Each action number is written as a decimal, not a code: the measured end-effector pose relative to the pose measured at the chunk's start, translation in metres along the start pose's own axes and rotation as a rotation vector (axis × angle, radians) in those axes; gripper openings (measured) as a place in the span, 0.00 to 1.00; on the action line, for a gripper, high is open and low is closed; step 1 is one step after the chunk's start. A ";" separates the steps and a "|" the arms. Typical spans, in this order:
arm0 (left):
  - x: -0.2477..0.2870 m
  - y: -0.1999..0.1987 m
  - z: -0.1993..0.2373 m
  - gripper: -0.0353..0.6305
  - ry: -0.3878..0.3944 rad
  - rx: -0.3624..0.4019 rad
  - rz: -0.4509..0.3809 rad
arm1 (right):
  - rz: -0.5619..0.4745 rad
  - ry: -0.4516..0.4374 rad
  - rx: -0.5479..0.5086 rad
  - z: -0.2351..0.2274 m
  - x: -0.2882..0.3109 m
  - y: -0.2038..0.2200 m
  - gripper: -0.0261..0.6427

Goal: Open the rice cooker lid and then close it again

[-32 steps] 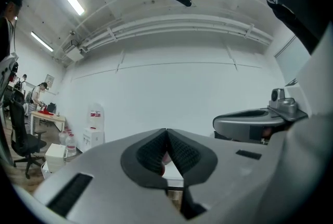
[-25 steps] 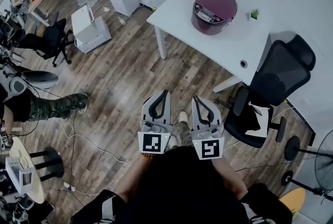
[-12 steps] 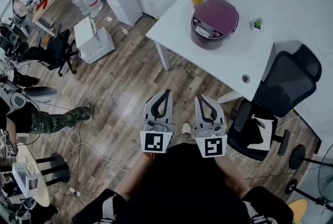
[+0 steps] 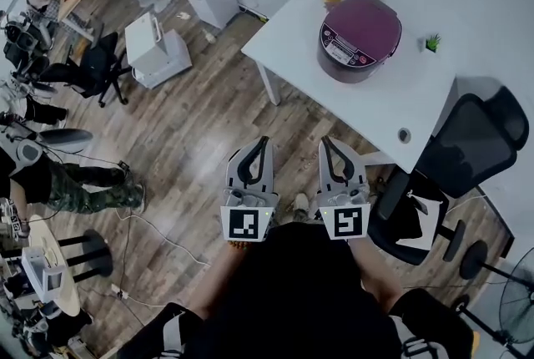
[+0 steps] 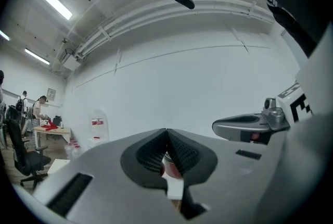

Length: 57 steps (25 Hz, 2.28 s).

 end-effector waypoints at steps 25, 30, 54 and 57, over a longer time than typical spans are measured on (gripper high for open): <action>0.158 0.034 0.201 0.09 0.282 -0.105 -0.023 | 0.088 0.354 -0.150 0.026 0.199 0.004 0.08; 0.192 0.041 0.210 0.09 0.398 -0.120 -0.032 | 0.111 0.480 -0.194 0.018 0.205 0.005 0.08; 0.384 0.047 0.113 0.09 0.646 0.016 -0.006 | 0.131 0.832 -0.203 -0.180 0.184 0.057 0.08; 0.399 0.051 0.098 0.09 0.647 0.026 -0.003 | 0.134 0.817 -0.200 -0.199 0.185 0.069 0.08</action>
Point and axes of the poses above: the fingertips, and each gripper's own axes: x forward along the fingers, z to its left, y out of its underside, the point moved 10 cm from there along -x, backward along the fingers, and after that the axes turned 3 degrees about y, right-handed, at the moved point
